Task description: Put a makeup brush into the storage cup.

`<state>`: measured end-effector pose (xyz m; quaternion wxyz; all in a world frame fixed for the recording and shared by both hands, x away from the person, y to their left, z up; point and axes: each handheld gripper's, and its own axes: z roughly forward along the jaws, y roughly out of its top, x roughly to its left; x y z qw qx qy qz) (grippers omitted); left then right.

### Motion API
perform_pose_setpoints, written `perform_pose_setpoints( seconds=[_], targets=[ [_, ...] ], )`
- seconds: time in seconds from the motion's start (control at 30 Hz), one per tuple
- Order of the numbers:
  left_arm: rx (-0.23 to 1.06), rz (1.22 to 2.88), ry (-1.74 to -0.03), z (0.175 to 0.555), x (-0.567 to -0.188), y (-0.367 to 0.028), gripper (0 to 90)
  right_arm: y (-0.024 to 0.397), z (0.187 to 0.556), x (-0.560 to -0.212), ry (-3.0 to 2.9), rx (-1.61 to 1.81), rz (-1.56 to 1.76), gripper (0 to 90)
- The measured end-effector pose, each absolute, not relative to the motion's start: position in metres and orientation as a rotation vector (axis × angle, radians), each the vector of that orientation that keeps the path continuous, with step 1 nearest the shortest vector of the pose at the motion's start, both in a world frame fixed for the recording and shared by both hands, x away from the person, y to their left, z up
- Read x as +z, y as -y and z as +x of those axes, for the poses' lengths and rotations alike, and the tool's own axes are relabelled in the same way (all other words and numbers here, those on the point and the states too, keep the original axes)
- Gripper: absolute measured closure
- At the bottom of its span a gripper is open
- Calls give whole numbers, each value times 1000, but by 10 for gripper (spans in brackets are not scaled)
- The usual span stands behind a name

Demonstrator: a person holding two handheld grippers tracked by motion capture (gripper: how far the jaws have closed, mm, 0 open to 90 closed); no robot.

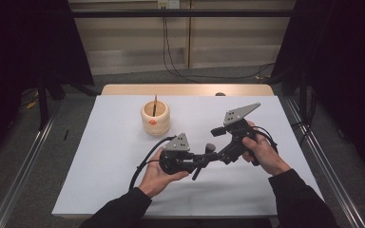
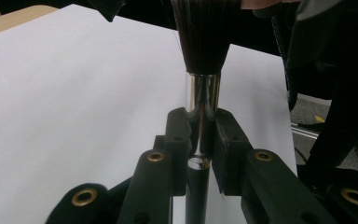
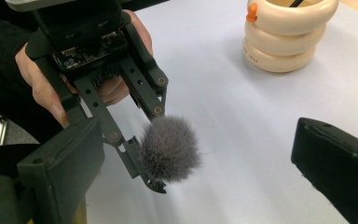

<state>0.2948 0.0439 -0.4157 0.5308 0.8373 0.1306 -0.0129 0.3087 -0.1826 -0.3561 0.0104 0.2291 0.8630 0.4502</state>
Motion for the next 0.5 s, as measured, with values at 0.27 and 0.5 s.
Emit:
perform_pose_setpoints(
  seconds=[0.27,0.5],
  targets=[
    [-11,2002,-332,296,-415,-48,782,189,310,-356,-2650,1497,747,21],
    [-5,1985,-348,297,-414,-51,782,197,303,-357,-2521,1491,761,23]
  ],
)
